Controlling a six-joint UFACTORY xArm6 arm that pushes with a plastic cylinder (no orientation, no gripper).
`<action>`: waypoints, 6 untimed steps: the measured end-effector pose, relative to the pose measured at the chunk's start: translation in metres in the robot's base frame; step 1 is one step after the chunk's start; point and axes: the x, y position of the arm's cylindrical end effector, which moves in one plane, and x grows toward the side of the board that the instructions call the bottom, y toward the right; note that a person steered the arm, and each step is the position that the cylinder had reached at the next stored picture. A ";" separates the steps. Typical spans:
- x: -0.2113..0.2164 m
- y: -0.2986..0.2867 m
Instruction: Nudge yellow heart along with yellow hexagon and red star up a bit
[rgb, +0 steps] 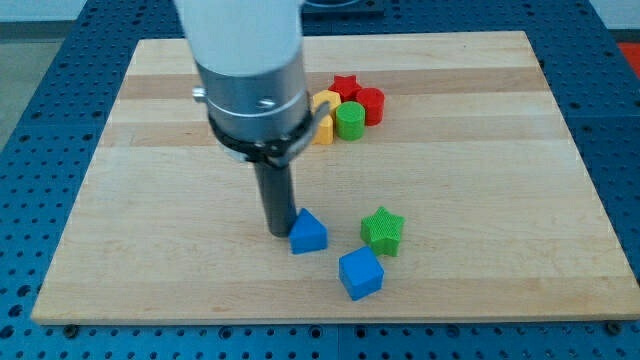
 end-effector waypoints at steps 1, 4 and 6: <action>0.008 0.016; -0.071 -0.006; -0.141 0.032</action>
